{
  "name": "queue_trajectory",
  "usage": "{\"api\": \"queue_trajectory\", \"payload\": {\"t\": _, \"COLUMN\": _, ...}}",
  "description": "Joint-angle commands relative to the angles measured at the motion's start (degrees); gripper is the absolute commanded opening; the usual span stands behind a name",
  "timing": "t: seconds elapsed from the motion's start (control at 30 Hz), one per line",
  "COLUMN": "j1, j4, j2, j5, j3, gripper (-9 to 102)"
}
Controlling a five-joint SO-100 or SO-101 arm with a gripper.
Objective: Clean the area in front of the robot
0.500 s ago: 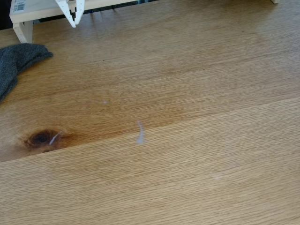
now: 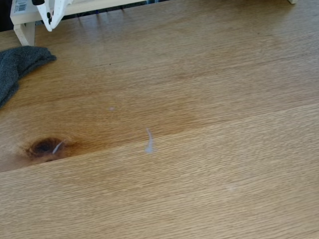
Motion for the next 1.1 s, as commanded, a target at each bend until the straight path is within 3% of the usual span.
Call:
{"api": "queue_trajectory", "payload": {"t": 0.0, "j1": 0.97, "j4": -2.81, "j2": -1.93, "j5": 0.44, "j3": 6.86, "gripper": 0}}
{"api": "queue_trajectory", "payload": {"t": 0.13, "j1": -0.44, "j4": -10.81, "j2": -8.26, "j5": -2.02, "j3": 5.71, "gripper": 14}}
{"api": "queue_trajectory", "payload": {"t": 0.27, "j1": -2.55, "j4": -22.94, "j2": -23.03, "j5": -4.31, "j3": -3.60, "gripper": 14}}
{"api": "queue_trajectory", "payload": {"t": 0.43, "j1": -2.29, "j4": -24.52, "j2": -42.36, "j5": -2.37, "j3": -25.22, "gripper": 19}}
{"api": "queue_trajectory", "payload": {"t": 0.73, "j1": 16.44, "j4": -26.19, "j2": -70.58, "j5": -3.60, "j3": -54.58, "gripper": 28}}
{"api": "queue_trajectory", "payload": {"t": 0.9, "j1": 27.07, "j4": -29.00, "j2": -84.90, "j5": -13.62, "j3": -57.04, "gripper": 28}}
{"api": "queue_trajectory", "payload": {"t": 1.07, "j1": 34.01, "j4": -39.99, "j2": -98.96, "j5": -25.75, "j3": -57.04, "gripper": 28}}
